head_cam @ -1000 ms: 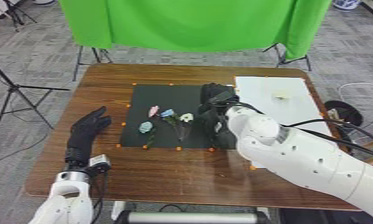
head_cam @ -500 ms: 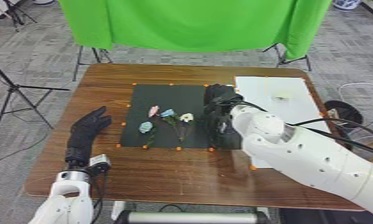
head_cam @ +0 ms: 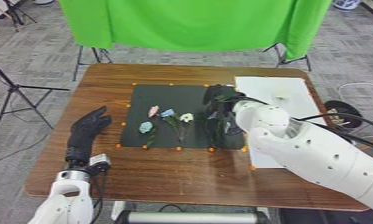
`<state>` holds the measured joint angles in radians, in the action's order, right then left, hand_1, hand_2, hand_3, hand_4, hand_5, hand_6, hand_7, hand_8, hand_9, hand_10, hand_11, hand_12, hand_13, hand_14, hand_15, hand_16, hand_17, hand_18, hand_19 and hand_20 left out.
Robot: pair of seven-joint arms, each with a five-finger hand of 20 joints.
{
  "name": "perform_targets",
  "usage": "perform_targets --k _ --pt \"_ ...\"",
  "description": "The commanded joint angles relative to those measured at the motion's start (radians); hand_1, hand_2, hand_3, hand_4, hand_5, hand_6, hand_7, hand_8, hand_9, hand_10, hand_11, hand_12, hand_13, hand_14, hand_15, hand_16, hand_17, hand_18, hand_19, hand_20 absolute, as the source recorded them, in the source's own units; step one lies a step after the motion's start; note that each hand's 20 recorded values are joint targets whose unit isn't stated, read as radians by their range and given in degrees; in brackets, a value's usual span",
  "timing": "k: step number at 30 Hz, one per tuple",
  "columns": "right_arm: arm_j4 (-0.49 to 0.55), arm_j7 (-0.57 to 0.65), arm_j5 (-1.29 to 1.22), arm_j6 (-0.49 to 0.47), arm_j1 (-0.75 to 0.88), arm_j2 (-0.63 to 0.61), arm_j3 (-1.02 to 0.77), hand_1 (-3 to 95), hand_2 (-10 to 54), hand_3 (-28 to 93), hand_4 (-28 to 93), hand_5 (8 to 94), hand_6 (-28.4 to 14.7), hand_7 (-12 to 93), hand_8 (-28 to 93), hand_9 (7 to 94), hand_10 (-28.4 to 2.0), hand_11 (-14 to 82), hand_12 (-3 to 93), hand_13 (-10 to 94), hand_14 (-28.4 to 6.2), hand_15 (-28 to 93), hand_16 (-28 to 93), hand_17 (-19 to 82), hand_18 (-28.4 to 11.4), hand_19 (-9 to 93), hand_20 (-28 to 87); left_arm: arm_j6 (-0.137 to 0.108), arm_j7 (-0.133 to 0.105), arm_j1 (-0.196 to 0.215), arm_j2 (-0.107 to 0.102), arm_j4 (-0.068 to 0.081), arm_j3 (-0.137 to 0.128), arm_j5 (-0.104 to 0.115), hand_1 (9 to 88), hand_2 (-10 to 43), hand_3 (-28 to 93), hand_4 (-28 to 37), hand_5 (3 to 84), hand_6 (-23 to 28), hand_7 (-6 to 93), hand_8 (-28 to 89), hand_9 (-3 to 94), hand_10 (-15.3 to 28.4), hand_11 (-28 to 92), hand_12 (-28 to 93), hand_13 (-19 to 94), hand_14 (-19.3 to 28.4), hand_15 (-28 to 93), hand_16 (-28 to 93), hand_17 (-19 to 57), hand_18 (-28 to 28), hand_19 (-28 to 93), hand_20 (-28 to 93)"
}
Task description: Arrange flowers
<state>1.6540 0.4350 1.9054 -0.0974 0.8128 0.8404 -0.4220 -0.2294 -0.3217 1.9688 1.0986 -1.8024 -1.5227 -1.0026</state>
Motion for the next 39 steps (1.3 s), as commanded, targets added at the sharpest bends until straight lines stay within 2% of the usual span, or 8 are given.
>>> perform_targets --k 1,6,13,18,24,29,35,39 --pt "0.063 -0.003 -0.001 -0.021 0.018 -0.035 -0.126 33.9 -9.5 74 -19 53.1 4.0 15 -10 55.4 -14.5 7.4 15.4 89 -2.3 57 28 60 -13.5 93 50 0.015 0.017 0.006 0.005 0.017 0.011 0.004 23.0 -9.5 71 -28.2 47.2 0.3 15.1 -9 49.9 13.0 20 10 38 16.7 20 0 2.3 15.7 8 14" --pt "0.072 0.040 0.046 0.025 0.040 -0.078 -0.221 30.2 -9.5 72 -18 49.6 3.3 13 -9 52.3 -15.6 6.7 15.1 87 -2.8 57 28 59 -14.0 93 48 0.015 0.016 0.008 0.005 0.014 0.012 0.004 22.9 -9.5 71 -28.2 47.2 0.3 15.2 -9 50.0 13.0 20 10 38 16.8 20 -1 2.2 15.7 8 13" --pt "-0.037 0.158 0.068 -0.069 0.036 -0.130 -0.261 24.4 -9.5 67 -16 37.1 0.7 6 -6 44.6 -20.2 4.7 13.6 85 -4.7 58 27 58 -15.5 93 48 0.013 0.019 0.019 0.005 0.011 0.005 0.006 22.9 -9.5 71 -28.2 47.2 0.3 15.3 -9 50.0 13.0 20 10 38 16.7 20 -1 2.2 15.7 8 13" --pt "-0.125 0.219 0.061 -0.165 0.049 -0.129 -0.277 21.1 -9.5 64 -21 34.2 1.3 5 -6 41.1 -22.1 3.5 10.7 85 -5.1 58 26 58 -15.7 93 46 0.013 0.019 0.018 0.009 0.011 0.009 0.006 22.9 -9.5 71 -28.3 47.2 0.4 15.2 -9 49.9 13.0 20 10 38 16.7 20 -1 2.2 15.8 8 13" --pt "-0.209 0.244 0.063 -0.173 0.066 -0.118 -0.290 16.8 -9.5 62 -24 31.2 1.5 4 -6 37.7 -24.0 2.5 8.6 85 -5.5 57 26 57 -16.6 93 45 0.016 0.021 0.018 0.010 0.011 0.009 0.005 22.9 -9.5 71 -28.3 47.2 0.3 15.2 -9 50.0 13.0 20 10 38 16.7 20 -1 2.2 15.7 8 13" --pt "-0.223 0.259 0.054 -0.119 0.097 -0.124 -0.294 18.3 -9.5 62 -24 31.4 2.1 5 -6 38.5 -24.0 3.0 8.4 86 -5.3 57 26 58 -16.6 93 45 0.018 0.023 0.015 0.011 0.011 0.011 0.004 23.0 -9.5 71 -28.3 47.3 0.4 15.2 -9 50.0 13.1 20 10 38 16.8 20 -1 2.2 15.7 8 13" --pt "-0.255 0.252 0.065 -0.074 0.115 -0.106 -0.262 25.5 -9.5 64 -21 36.7 3.8 9 -8 44.1 -21.5 4.3 8.4 89 -3.9 56 25 61 -15.4 93 45 0.016 0.024 0.016 0.013 0.011 0.008 0.005 23.1 -9.5 71 -28.3 47.2 0.3 15.3 -9 50.0 13.1 20 10 38 16.8 21 -1 2.2 15.7 8 13" --pt "-0.222 0.281 0.046 -0.110 0.159 -0.106 -0.282 29.0 -9.5 66 -20 40.4 4.6 11 -9 46.6 -20.7 4.9 8.3 90 -3.4 56 25 62 -15.1 93 45 0.017 0.025 0.018 0.015 0.010 0.009 0.007 23.0 -9.5 71 -28.3 47.3 0.2 15.4 -9 50.0 13.0 20 10 38 16.8 21 -1 2.2 15.7 8 13"
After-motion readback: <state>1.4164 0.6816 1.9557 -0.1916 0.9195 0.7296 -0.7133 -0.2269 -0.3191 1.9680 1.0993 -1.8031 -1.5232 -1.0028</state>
